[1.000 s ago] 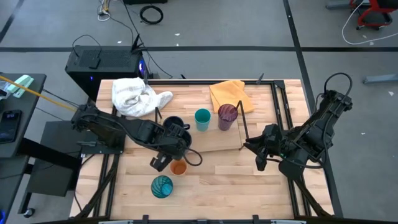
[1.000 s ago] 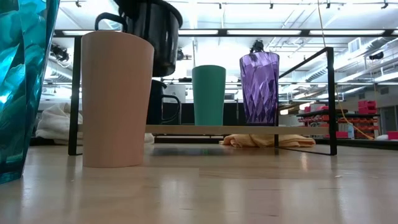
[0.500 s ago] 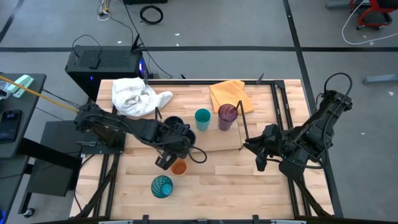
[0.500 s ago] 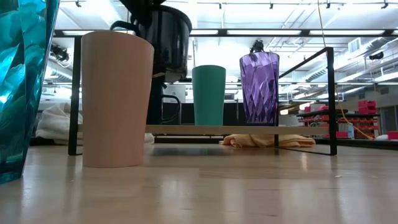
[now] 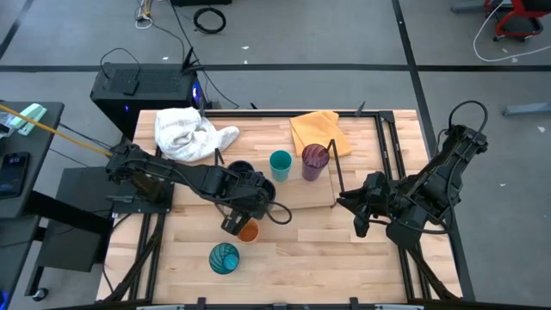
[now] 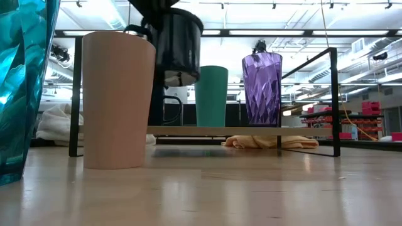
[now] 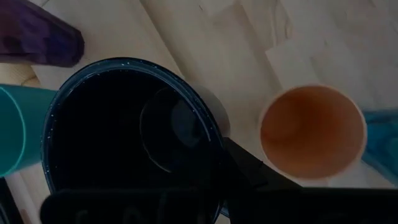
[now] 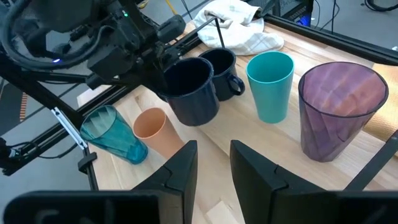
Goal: Stack small to large cups/mugs on shelf
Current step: Put the dark blue mug on the shelf aligned with the other dark blue mug
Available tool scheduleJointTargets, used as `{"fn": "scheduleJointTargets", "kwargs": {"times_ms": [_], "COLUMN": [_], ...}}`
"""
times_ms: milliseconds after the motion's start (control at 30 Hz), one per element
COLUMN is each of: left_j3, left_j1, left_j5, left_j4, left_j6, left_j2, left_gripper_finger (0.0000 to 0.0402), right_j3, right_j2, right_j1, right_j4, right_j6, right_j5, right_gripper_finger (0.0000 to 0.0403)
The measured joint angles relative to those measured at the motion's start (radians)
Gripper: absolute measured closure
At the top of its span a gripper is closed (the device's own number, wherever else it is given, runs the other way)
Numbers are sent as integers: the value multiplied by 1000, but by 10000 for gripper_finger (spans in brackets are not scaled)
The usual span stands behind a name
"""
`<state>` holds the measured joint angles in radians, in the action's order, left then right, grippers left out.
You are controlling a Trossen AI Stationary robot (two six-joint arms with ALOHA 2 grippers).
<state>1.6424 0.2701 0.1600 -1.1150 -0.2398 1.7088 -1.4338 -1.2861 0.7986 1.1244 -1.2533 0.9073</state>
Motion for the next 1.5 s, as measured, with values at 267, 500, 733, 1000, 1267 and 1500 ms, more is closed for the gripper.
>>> {"fn": "scheduleJointTargets", "kwargs": {"times_ms": [267,500,733,1000,1267,1500], "left_j3": [0,-90,-191,-174,-174,-177], "left_j1": [-28,-44,-41,-52,-78,-78], "left_j5": [-26,-58,-69,-65,-59,-60], "left_j4": [-24,-9,11,110,105,97], "left_j6": [19,24,27,45,45,59], "left_j2": [7,5,4,3,3,3], "left_gripper_finger": [375,375,375,375,375,375], "right_j3": [0,0,0,0,0,0], "right_j2": [0,0,0,0,0,0], "right_j1": [0,0,0,0,0,0], "right_j4": [-4,-5,-5,-5,-5,-4], "right_j6": [0,0,0,0,0,0], "right_j5": [0,0,-1,-3,-3,-3], "right_gripper_finger": [300,300,300,300,300,300]}}
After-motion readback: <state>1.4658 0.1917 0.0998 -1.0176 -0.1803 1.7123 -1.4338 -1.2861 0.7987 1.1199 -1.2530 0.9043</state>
